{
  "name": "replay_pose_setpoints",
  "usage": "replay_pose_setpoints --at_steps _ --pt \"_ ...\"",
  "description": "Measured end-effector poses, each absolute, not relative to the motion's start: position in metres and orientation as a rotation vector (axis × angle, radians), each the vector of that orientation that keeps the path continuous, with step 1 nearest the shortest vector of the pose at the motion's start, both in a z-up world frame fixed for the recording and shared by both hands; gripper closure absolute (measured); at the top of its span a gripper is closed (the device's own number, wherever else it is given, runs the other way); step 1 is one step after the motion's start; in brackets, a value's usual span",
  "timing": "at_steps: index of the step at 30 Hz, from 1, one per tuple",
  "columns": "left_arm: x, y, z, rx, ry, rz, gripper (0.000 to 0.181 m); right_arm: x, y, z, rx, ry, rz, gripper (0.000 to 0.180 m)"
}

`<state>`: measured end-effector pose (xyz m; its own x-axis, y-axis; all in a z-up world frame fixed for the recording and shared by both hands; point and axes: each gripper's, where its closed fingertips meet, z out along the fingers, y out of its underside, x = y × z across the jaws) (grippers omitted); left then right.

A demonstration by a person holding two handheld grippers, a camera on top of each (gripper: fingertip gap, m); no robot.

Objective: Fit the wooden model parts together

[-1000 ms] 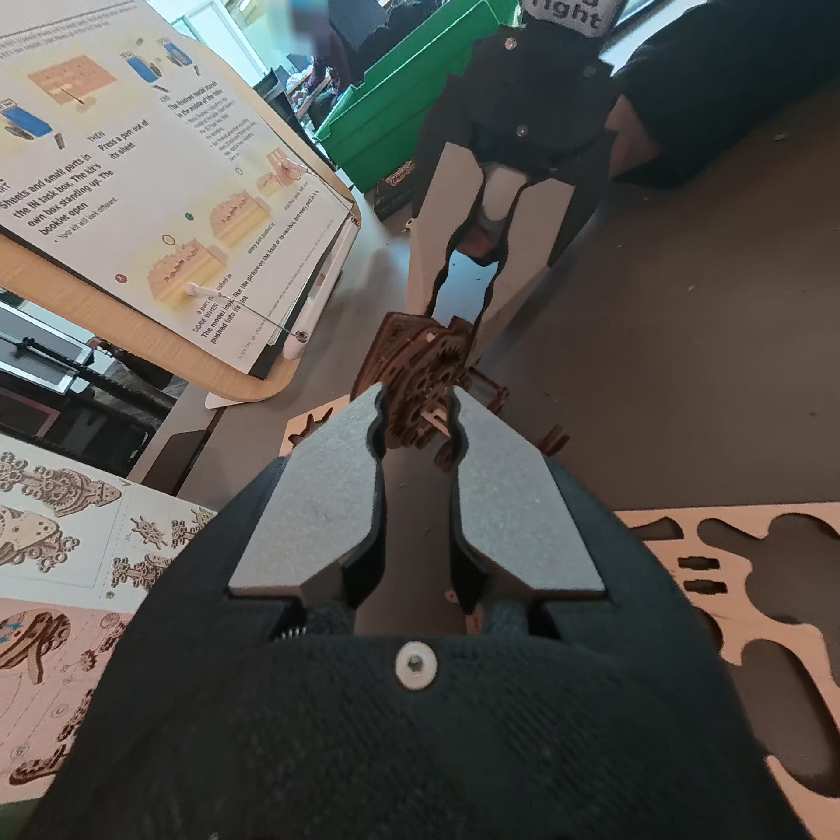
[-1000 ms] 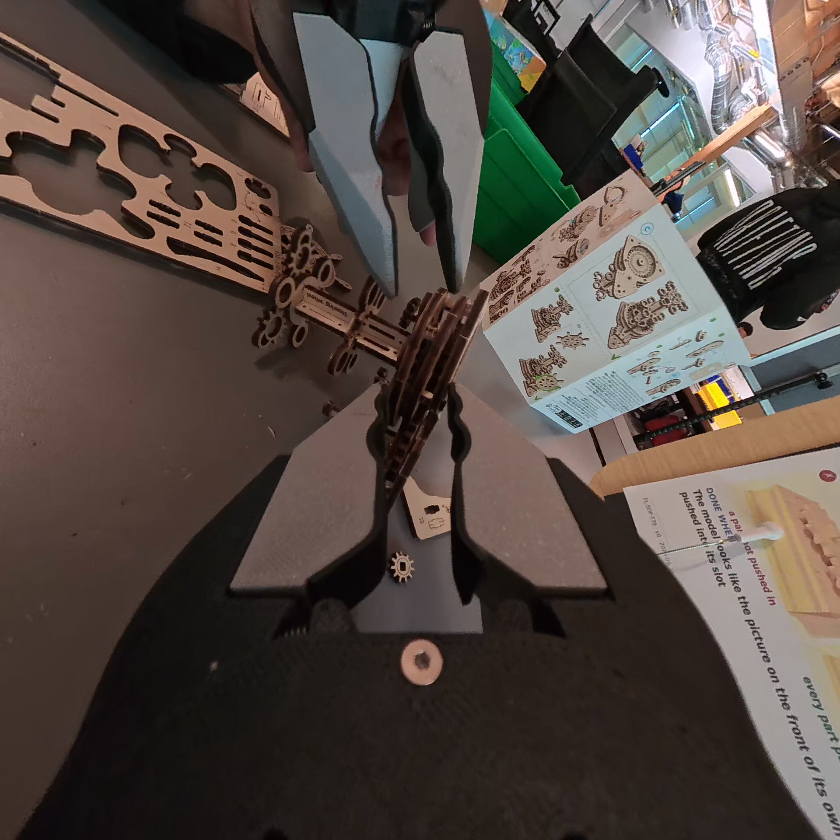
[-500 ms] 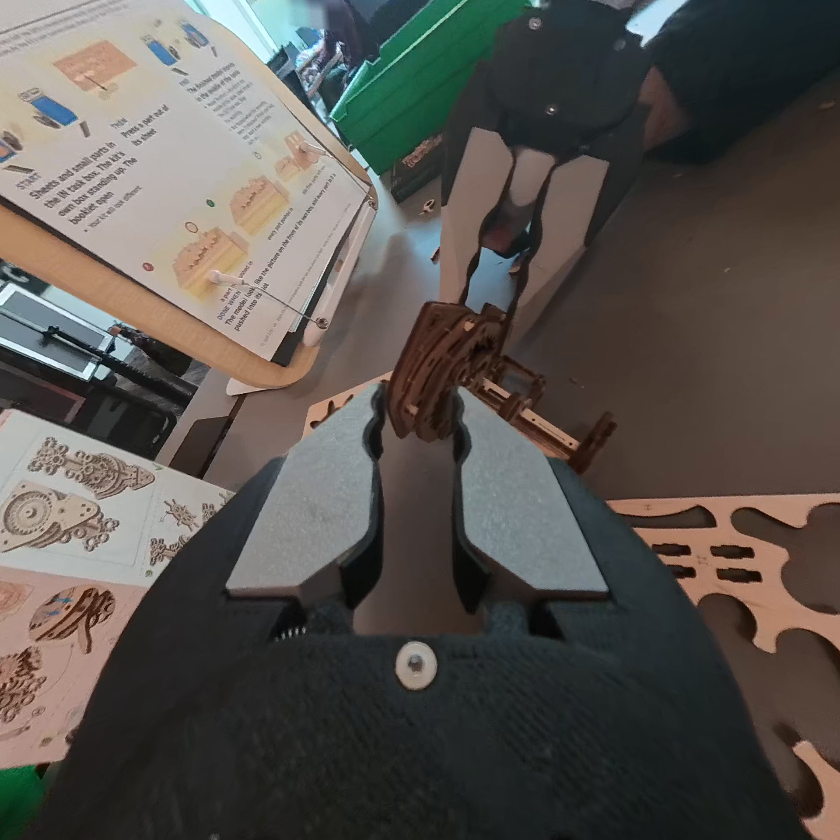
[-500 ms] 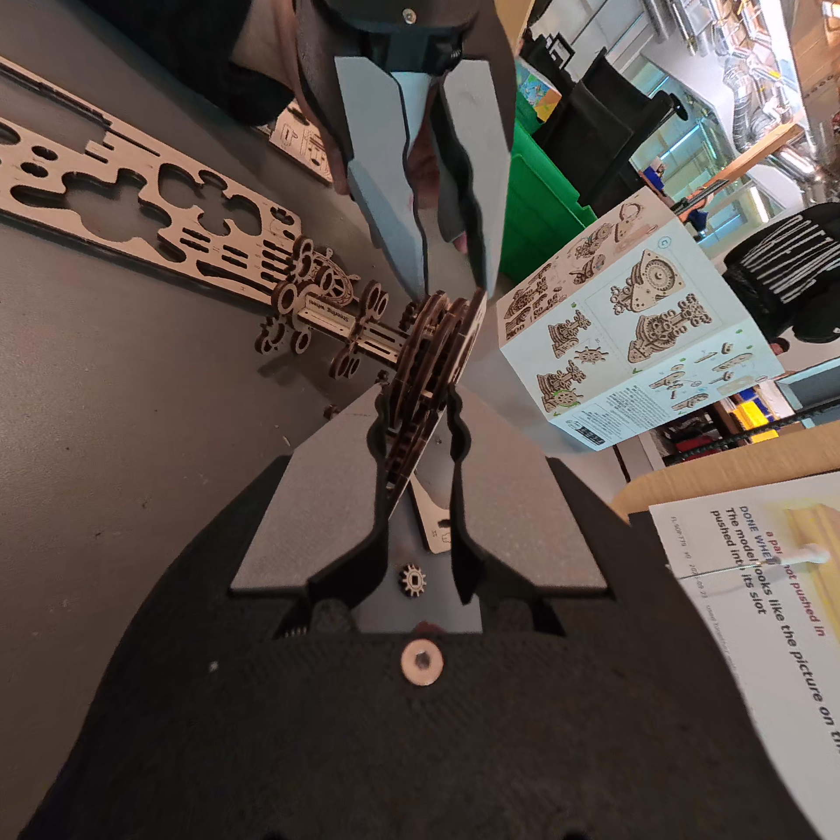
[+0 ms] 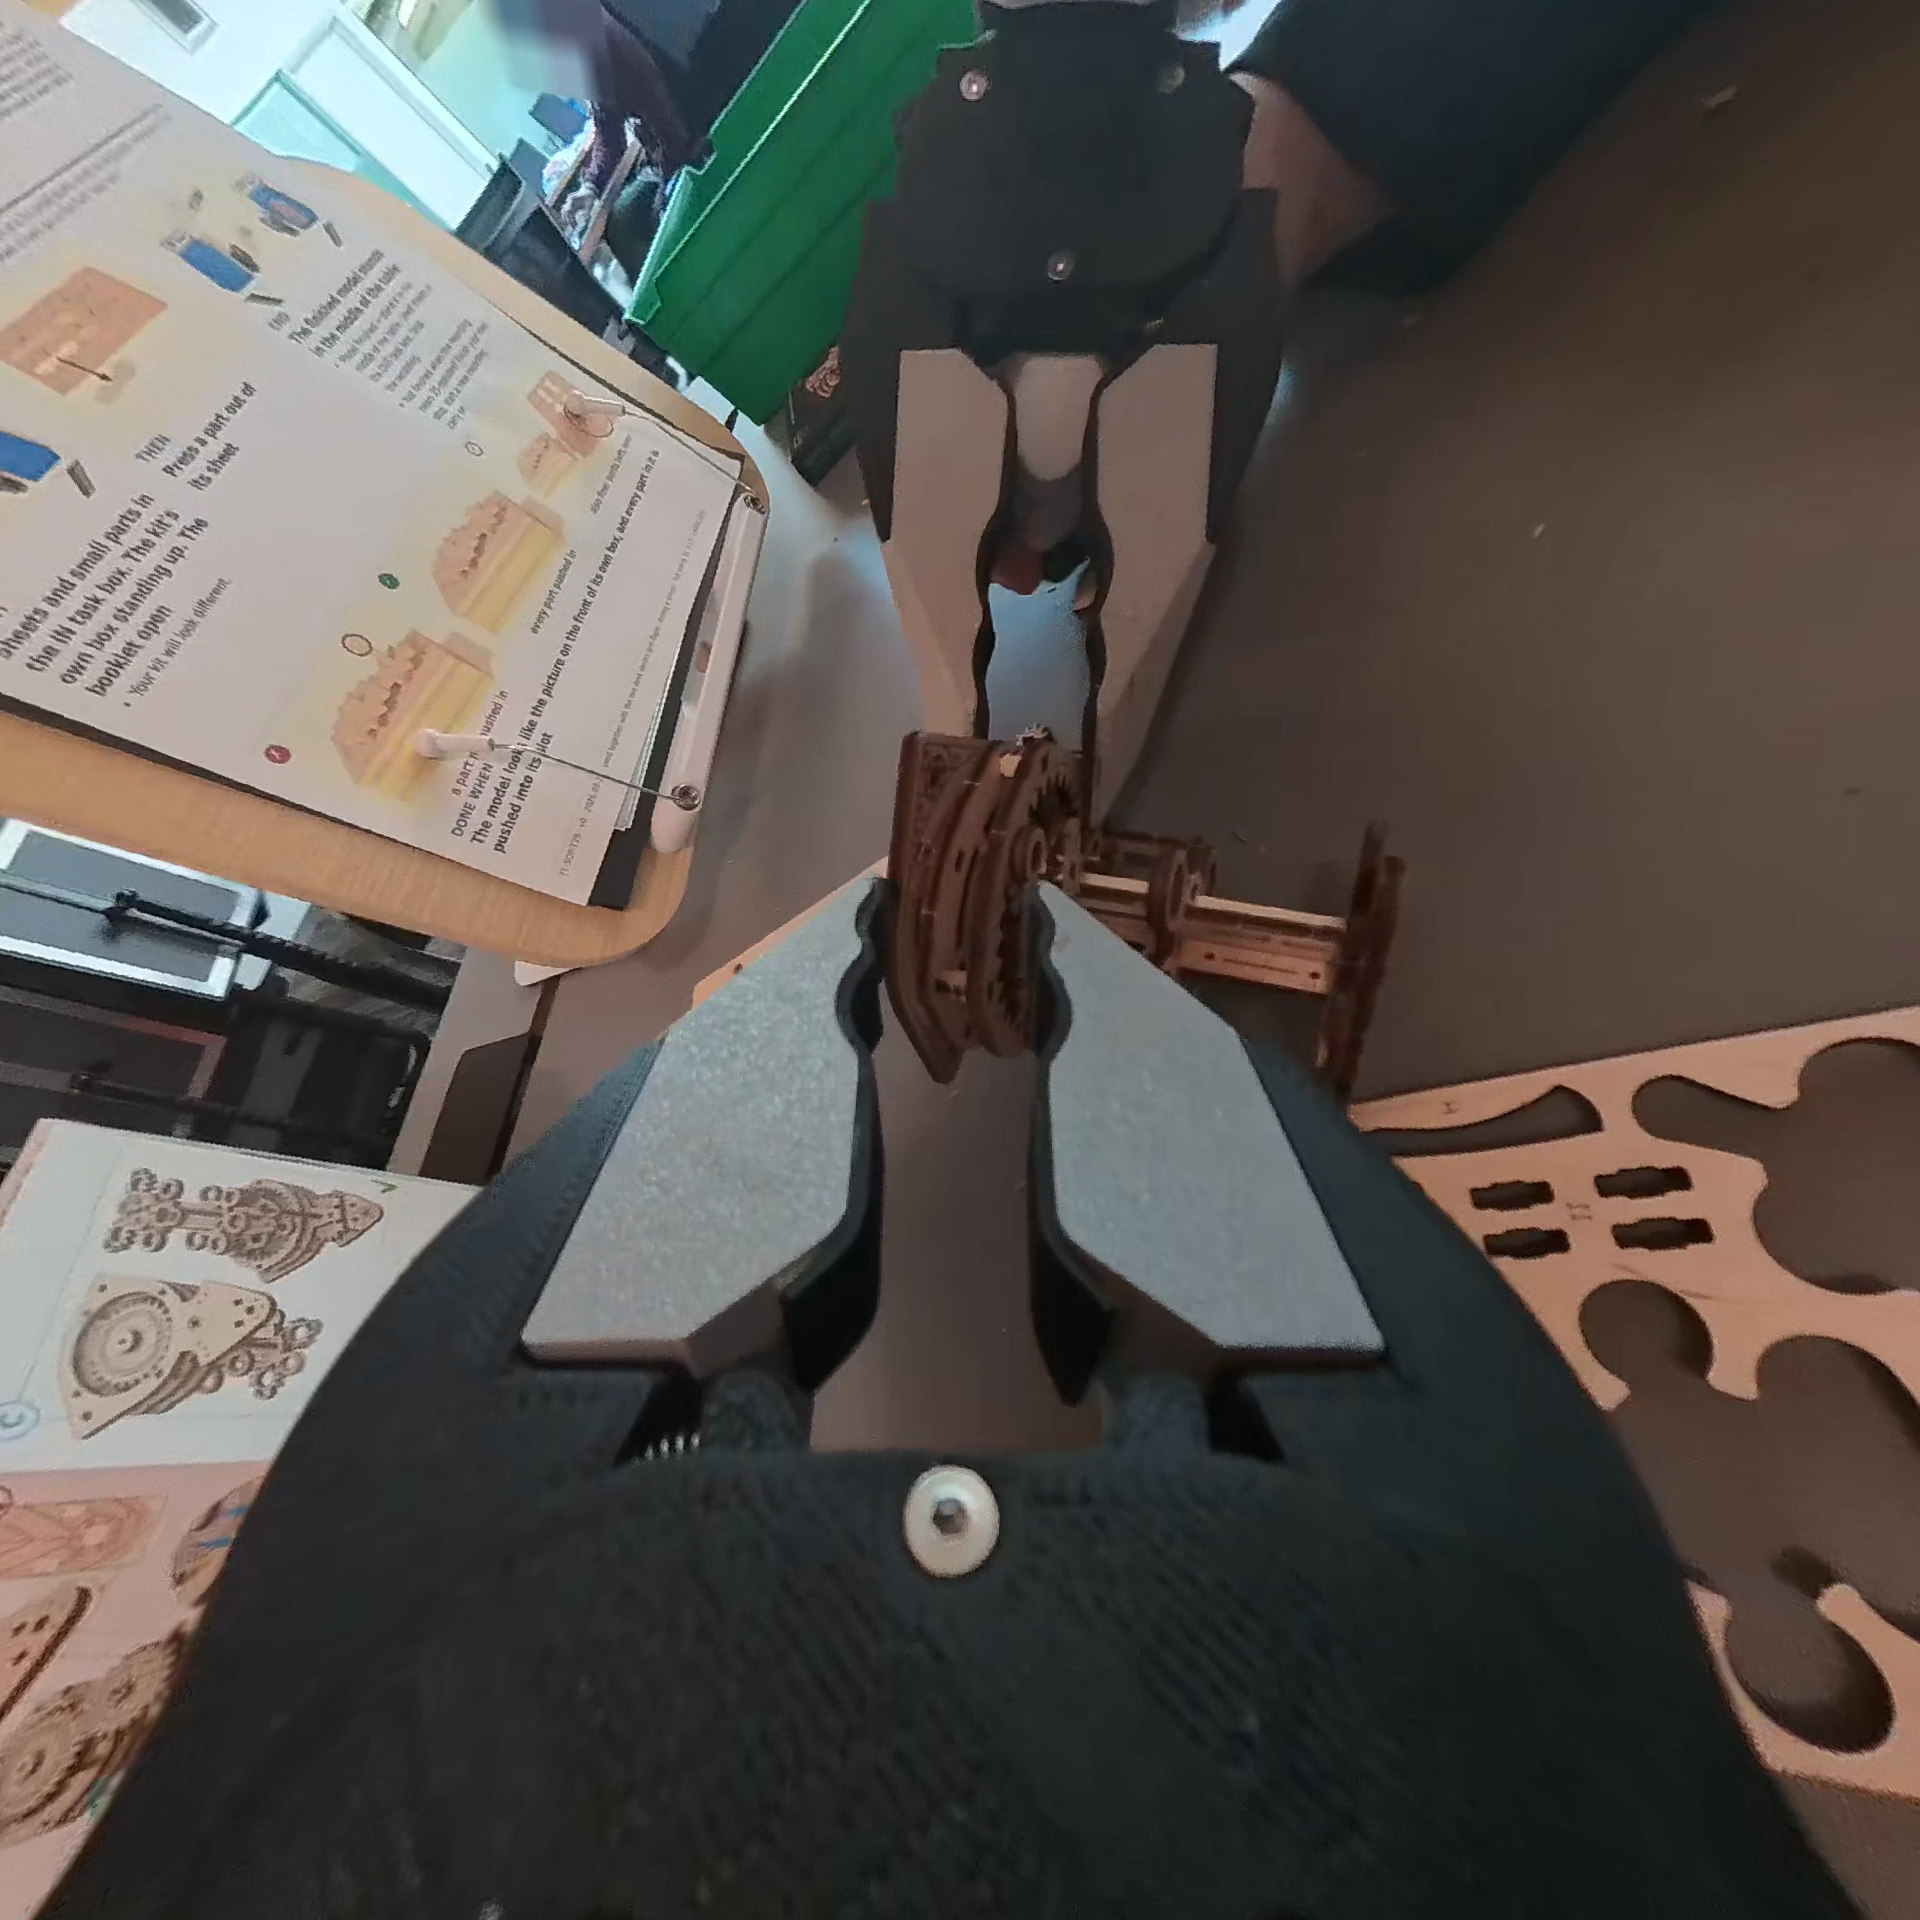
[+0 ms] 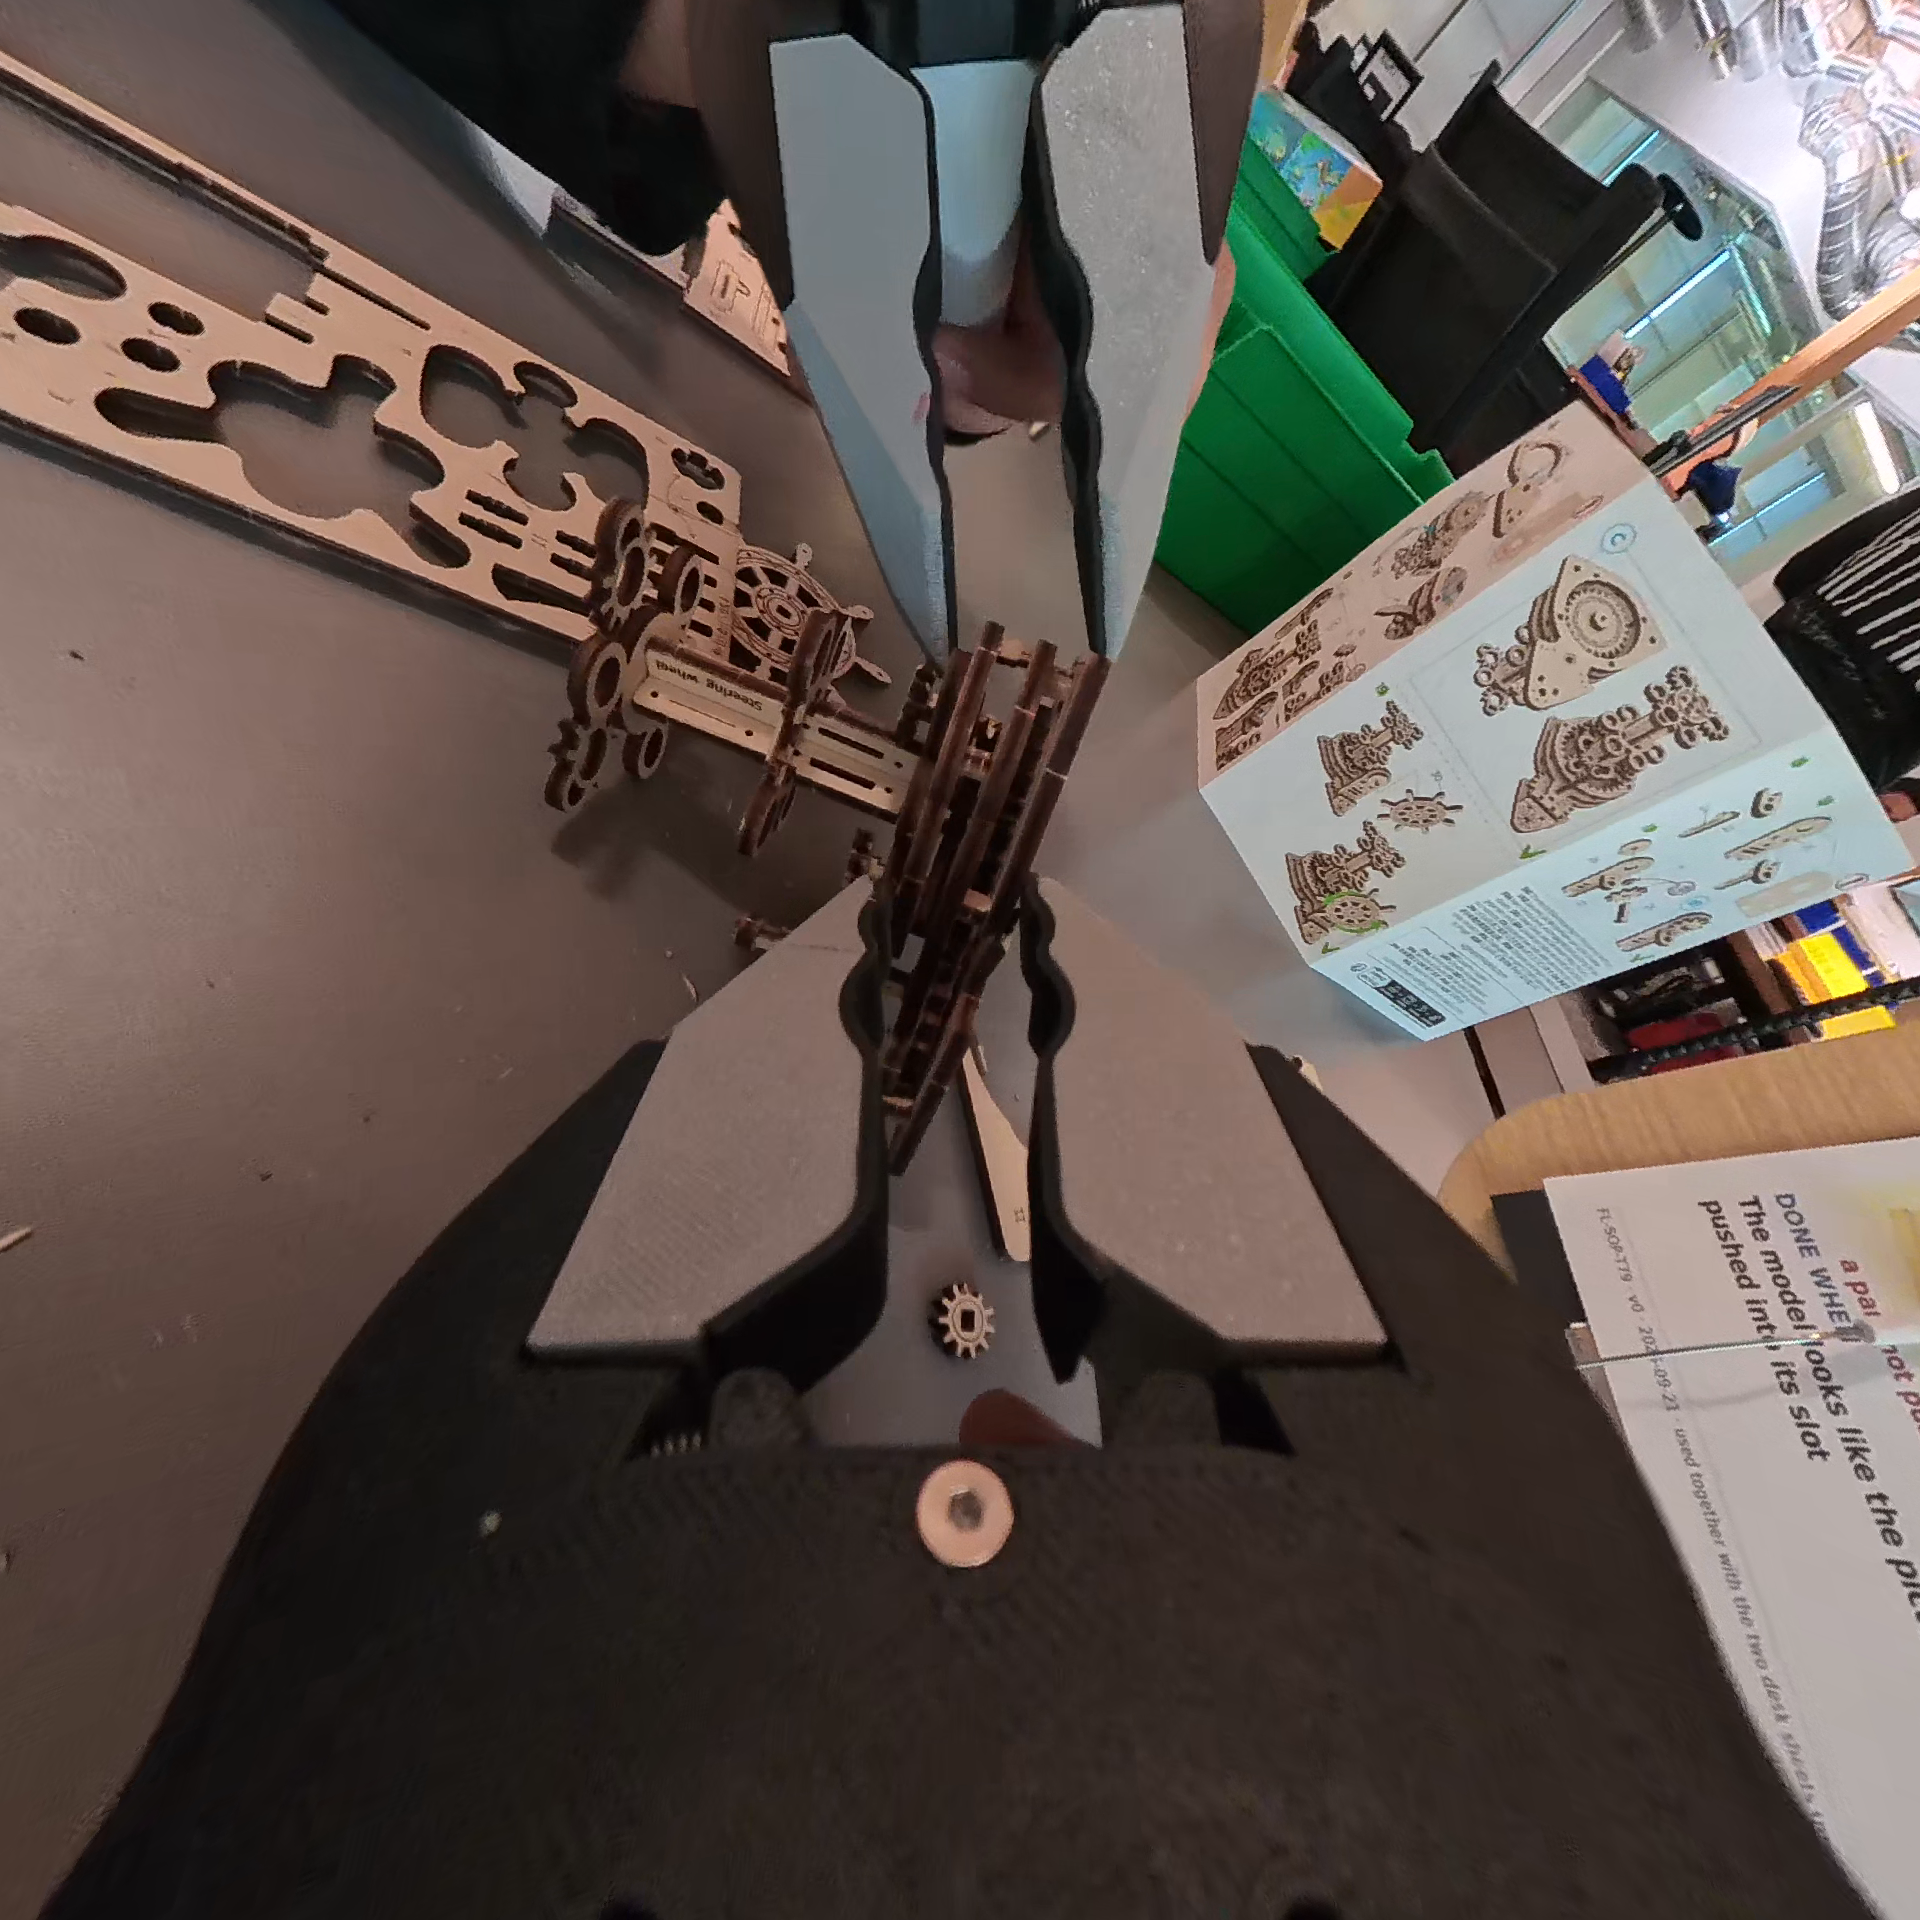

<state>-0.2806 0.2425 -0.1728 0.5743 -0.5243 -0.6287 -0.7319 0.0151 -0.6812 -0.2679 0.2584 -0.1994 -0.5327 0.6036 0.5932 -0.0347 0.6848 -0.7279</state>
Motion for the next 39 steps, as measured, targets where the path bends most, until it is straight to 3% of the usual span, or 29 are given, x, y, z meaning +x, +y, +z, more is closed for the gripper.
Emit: replay_pose_setpoints --at_steps 19,25,33,39 --pt "-0.279 0.238 -0.165 -1.614 1.039 0.287 0.164 -0.268 0.257 -0.202 -0.499 -1.984 0.889 0.159" --pt "-0.278 0.236 -0.168 -1.657 1.021 0.203 0.158 -0.266 0.254 -0.202 -0.48 -1.981 0.899 0.159" --pt "-0.275 0.235 -0.175 -1.678 1.03 0.143 0.169 -0.262 0.25 -0.199 -0.431 -1.982 0.856 0.157" --pt "-0.268 0.232 -0.153 -1.486 1.081 0.252 0.181 -0.263 0.257 -0.17 -0.249 -1.808 0.497 0.161"
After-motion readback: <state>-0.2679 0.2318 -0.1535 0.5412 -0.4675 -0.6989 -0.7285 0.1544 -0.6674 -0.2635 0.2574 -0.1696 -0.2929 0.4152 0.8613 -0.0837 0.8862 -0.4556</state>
